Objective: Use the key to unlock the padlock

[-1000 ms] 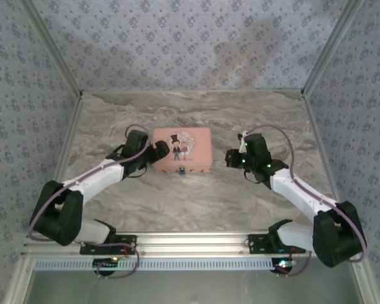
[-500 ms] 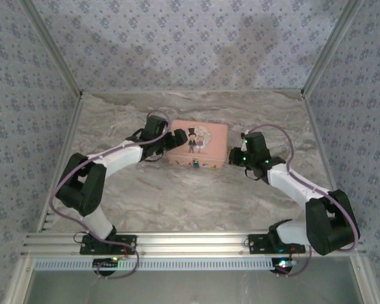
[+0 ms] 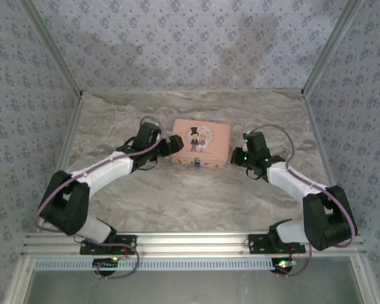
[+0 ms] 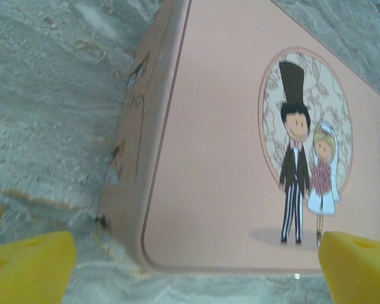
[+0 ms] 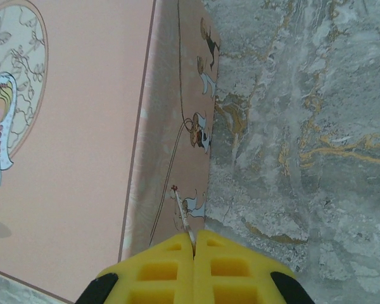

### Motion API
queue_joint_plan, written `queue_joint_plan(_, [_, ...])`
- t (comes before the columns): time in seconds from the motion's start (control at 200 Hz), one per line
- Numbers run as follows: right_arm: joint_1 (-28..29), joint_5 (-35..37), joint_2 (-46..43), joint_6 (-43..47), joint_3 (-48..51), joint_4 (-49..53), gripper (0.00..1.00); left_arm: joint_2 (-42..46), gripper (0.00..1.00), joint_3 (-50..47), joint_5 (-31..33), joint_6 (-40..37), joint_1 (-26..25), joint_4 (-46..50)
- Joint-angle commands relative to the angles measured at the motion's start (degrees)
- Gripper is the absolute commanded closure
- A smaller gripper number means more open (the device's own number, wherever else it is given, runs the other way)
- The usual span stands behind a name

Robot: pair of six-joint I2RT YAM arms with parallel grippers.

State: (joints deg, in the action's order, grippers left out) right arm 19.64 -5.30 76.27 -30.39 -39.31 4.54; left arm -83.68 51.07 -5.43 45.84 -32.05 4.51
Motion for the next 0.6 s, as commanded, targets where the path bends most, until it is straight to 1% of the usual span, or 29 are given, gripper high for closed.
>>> queue_joint_plan(0.0, [1.29,0.72,1.24,-0.17,-1.38,-0.12,1.00,4.04,0.02,-3.33,2.93,-1.40,-2.80,1.78])
queue_joint_plan(0.085, [2.67,1.24,1.85,-0.41,-1.63,-0.38,1.00,5.27,0.02,-5.94,2.59,-1.19,-5.34,-1.47])
queue_joint_plan(0.185, [3.61,1.70,2.31,-0.63,-1.66,-0.75,1.00,4.03,0.02,-7.74,2.09,-0.44,-7.93,-6.72])
queue_joint_plan(0.325, [3.83,1.32,2.52,-0.48,-1.64,-0.86,1.00,-0.26,0.02,-10.73,1.30,0.97,-9.68,-18.98])
queue_joint_plan(0.475, [4.42,1.07,3.07,-0.30,-2.13,-1.04,1.00,-5.10,0.02,-13.18,3.39,-0.73,-11.52,-32.84])
queue_joint_plan(0.595, [5.13,0.91,3.48,-0.37,-2.22,-1.47,1.00,-8.73,0.02,-13.14,3.82,-2.30,-12.26,-38.85])
